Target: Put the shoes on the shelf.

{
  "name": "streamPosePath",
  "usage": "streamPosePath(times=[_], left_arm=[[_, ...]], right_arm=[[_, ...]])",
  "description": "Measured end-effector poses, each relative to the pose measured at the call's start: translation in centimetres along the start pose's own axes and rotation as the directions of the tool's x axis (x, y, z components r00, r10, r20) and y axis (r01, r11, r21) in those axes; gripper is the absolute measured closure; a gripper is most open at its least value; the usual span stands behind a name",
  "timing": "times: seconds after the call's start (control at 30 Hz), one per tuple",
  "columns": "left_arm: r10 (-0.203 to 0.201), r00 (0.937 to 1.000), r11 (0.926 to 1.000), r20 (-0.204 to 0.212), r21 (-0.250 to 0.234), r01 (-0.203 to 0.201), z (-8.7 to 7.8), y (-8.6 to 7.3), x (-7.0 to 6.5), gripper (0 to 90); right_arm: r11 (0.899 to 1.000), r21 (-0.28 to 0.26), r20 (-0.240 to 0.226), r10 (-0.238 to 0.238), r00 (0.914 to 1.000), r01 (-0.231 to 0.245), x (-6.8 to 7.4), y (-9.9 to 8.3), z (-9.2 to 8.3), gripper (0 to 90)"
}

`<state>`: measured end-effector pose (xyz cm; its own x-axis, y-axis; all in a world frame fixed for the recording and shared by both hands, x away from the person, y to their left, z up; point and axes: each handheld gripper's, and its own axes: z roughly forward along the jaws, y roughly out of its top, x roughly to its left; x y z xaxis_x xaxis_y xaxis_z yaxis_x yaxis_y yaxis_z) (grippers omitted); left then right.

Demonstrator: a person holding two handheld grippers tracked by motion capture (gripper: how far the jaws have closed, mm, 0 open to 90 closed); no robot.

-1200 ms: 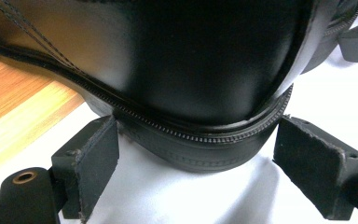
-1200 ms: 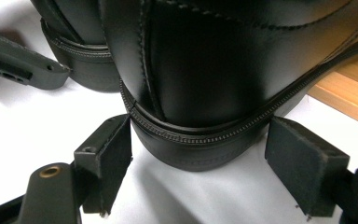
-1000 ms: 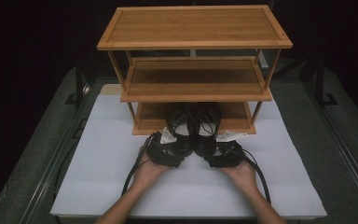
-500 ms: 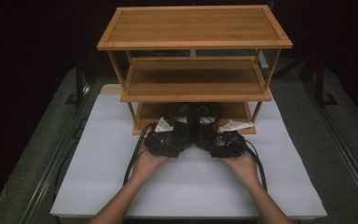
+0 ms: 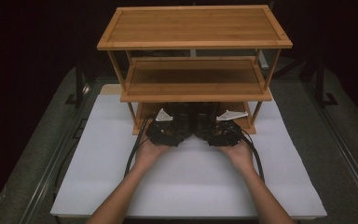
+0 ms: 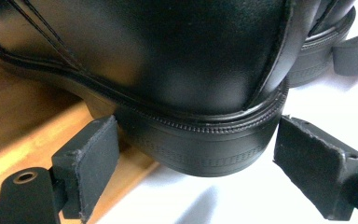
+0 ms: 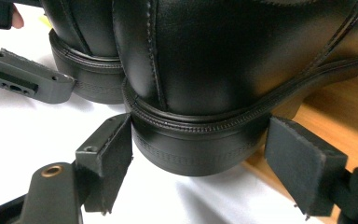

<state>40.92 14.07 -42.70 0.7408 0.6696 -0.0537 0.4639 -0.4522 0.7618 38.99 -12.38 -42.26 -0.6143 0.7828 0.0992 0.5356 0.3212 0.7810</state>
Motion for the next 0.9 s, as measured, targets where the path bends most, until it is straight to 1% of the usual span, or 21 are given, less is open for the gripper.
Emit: streamPosePath(times=[0.03, 0.13, 0.2, 0.3, 0.33, 0.37, 0.4, 0.43, 0.47, 0.5, 0.57, 0.63, 0.67, 0.7, 0.73, 0.77, 0.8, 0.83, 0.87, 0.9], left_arm=[[-0.001, 1.0000, 1.0000, -0.004, -0.009, 0.001, 0.3, 0.1, 0.3, 14.1], [0.002, 1.0000, 1.0000, -0.008, -0.007, -0.002, 0.6, 0.4, 0.6, 14.1], [0.010, 0.9998, 0.9999, -0.016, -0.004, -0.010, 1.0, 0.6, 1.0, 14.0], [0.003, 0.9998, 1.0000, -0.020, -0.004, -0.003, 1.4, 0.7, 1.2, 14.0], [-0.010, 0.9997, 0.9999, -0.022, 0.000, 0.010, 1.7, 0.8, 1.3, 14.0], [0.004, 0.9997, 0.9999, -0.024, 0.009, -0.004, 1.8, 0.9, 1.5, 14.0], [-0.003, 0.9996, 1.0000, -0.027, 0.007, 0.004, 2.1, 0.9, 1.6, 13.8], [-0.012, 0.9998, 0.9999, -0.015, -0.001, 0.012, 2.3, 0.9, 1.6, 13.8], [0.011, 0.9995, 0.9996, -0.029, 0.025, -0.011, 2.4, 0.9, 1.9, 13.7], [0.009, 0.9991, 0.9996, -0.041, 0.026, -0.008, 2.5, 0.9, 2.0, 13.6], [0.010, 0.9991, 0.9995, -0.041, 0.031, -0.009, 3.0, 0.7, 2.2, 13.6], [0.012, 0.9989, 0.9994, -0.046, 0.034, -0.011, 3.1, 0.6, 2.2, 13.6], [-0.011, 0.9987, 0.9994, -0.050, 0.031, 0.012, 3.3, 0.5, 2.1, 13.6], [0.011, 0.9987, 0.9996, -0.050, 0.026, -0.010, 3.4, 0.5, 2.3, 13.5], [-0.001, 0.9988, 0.9996, -0.049, 0.028, 0.002, 3.6, 0.5, 2.3, 13.4], [-0.001, 0.9988, 0.9996, -0.049, 0.028, 0.002, 3.6, 0.5, 2.3, 13.3], [-0.017, 0.9987, 0.9995, -0.048, 0.028, 0.018, 3.7, 0.5, 2.3, 13.2], [-0.017, 0.9987, 0.9995, -0.048, 0.028, 0.018, 3.7, 0.5, 2.3, 13.2], [0.006, 0.9987, 0.9994, -0.051, 0.035, -0.004, 3.7, 0.6, 2.5, 13.2], [0.016, 0.9985, 0.9992, -0.052, 0.038, -0.014, 3.7, 0.7, 2.6, 13.2]], right_arm=[[1.000, -0.003, -0.001, 0.005, 1.0000, -0.005, -0.2, 0.0, 0.2, 23.6], [1.000, -0.008, 0.001, 0.007, 1.0000, -0.007, -0.4, 0.1, 0.4, 23.5], [1.000, -0.008, 0.007, 0.001, 1.0000, -0.001, -0.9, 0.4, 1.0, 23.6], [1.000, -0.007, 0.008, -0.005, 1.0000, 0.005, -1.2, 0.6, 1.3, 23.5], [1.000, -0.007, 0.011, -0.005, 0.9999, 0.005, -1.3, 0.7, 1.5, 23.5], [1.000, -0.009, 0.015, -0.021, 0.9997, 0.021, -1.6, 0.8, 1.8, 23.5], [1.000, -0.001, 0.021, -0.020, 0.9996, 0.020, -1.7, 0.9, 2.2, 23.5], [1.000, -0.001, 0.021, -0.020, 0.9996, 0.020, -1.7, 0.9, 2.2, 23.5], [1.000, -0.001, 0.025, -0.026, 0.9993, 0.026, -1.8, 0.9, 2.4, 23.5], [1.000, 0.001, 0.029, -0.028, 0.9992, 0.028, -1.8, 0.8, 2.6, 23.5], [0.999, 0.006, 0.031, -0.033, 0.9990, 0.033, -1.9, 0.8, 3.0, 23.5], [0.999, 0.015, 0.033, -0.035, 0.9988, 0.035, -2.0, 0.8, 3.1, 23.4], [0.999, 0.018, 0.036, -0.036, 0.9987, 0.035, -2.0, 0.8, 3.2, 23.5], [0.999, 0.022, 0.042, -0.035, 0.9985, 0.034, -2.0, 0.8, 3.4, 23.5], [0.999, 0.023, 0.037, -0.032, 0.9988, 0.032, -2.1, 0.7, 3.6, 23.5], [0.999, 0.024, 0.037, -0.031, 0.9989, 0.030, -2.1, 0.7, 3.7, 23.5], [0.999, 0.022, 0.032, -0.026, 0.9991, 0.026, -2.1, 0.7, 3.8, 23.5], [0.999, 0.020, 0.028, -0.026, 0.9993, 0.026, -2.2, 0.6, 3.8, 23.5], [0.999, 0.023, 0.045, -0.032, 0.9985, 0.031, -2.4, 0.6, 3.9, 23.4], [0.999, 0.030, 0.044, -0.018, 0.9989, 0.016, -2.4, 0.5, 3.9, 23.4]])
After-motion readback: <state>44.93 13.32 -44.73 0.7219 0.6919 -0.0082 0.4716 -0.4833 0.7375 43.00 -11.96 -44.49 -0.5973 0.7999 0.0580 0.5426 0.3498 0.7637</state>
